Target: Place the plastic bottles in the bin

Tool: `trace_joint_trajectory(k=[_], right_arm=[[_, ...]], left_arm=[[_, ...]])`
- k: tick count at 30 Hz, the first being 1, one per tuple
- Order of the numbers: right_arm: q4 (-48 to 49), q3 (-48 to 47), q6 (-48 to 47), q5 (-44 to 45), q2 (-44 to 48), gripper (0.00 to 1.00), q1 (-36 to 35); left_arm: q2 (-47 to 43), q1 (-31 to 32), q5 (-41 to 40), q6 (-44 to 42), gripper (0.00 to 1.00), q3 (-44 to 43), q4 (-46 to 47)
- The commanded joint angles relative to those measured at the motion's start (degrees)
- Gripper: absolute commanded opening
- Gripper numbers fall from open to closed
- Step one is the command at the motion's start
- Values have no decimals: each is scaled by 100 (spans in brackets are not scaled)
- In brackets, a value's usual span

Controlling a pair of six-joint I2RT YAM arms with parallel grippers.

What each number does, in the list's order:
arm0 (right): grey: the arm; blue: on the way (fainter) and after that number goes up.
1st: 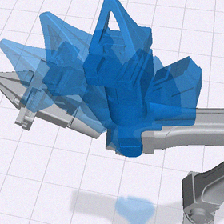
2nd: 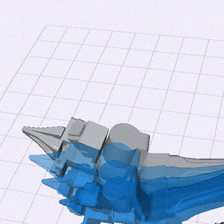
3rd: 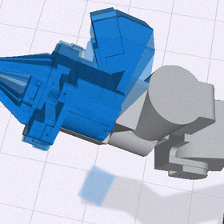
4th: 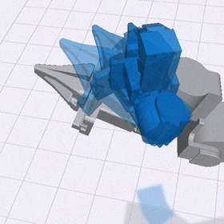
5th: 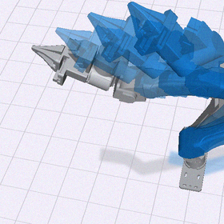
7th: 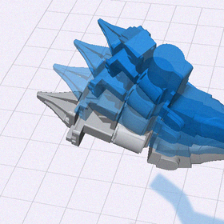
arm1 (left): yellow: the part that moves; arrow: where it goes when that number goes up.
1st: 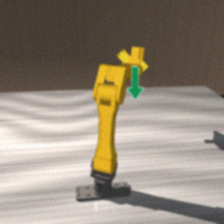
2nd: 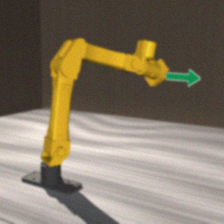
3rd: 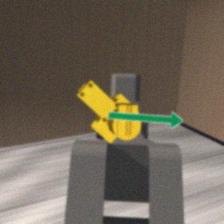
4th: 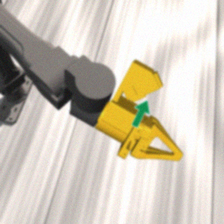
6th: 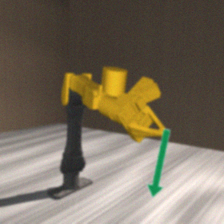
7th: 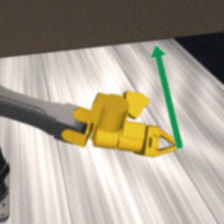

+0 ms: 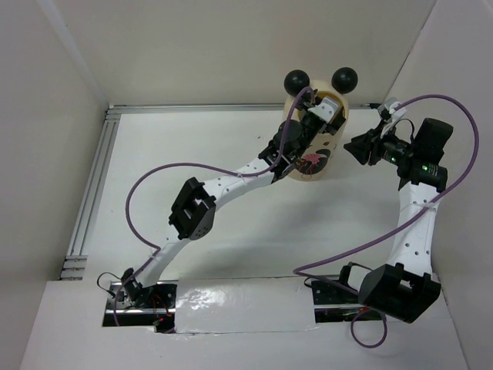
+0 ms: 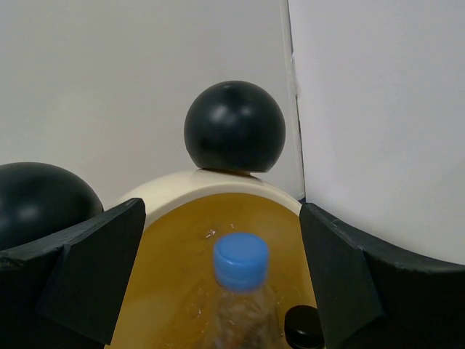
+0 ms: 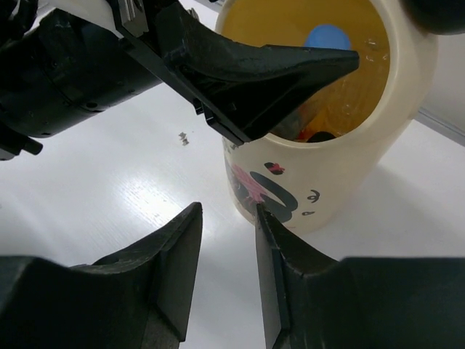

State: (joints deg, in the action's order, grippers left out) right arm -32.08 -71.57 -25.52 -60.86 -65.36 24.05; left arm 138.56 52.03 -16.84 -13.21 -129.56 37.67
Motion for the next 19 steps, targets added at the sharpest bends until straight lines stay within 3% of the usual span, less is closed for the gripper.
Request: trace_joint_trajectory(k=[1,4,5,7,8,10,12,13,16,19], right_arm=[[-343,29,-313,-145,129,43,38],[-677,-32,-542,-76,129,55,38],[-677,-32,-542,-5,129,59,38],[-730,-85,-315,248,129,70,38],[-730,-85,-166,337,129,99,38],[-792,-33,212,793,181,100,38],[-555,47,1046,1346,252,100,38],[-554,99,1188,1897,252,100,38],[-493,310,1242,2375,358,100,90],[-273,565,1348,2377,525,100,91]], left_arm=[[-626,123,76,47,100,104,522],[-1355,430,-99,-243,100,1015,882],[-2028,500,-196,-243,100,1307,882],[-2822,607,-678,105,100,2270,324],[-3244,607,-811,369,100,2599,-28],[-4544,476,-900,1318,100,3566,-1477],[-5810,11,-191,2239,100,4782,-2322],[-6197,-174,117,2418,100,5217,-2874],[-7499,-903,882,2911,100,6668,-3659],[-8420,-1650,1182,3123,100,7704,-4399]])
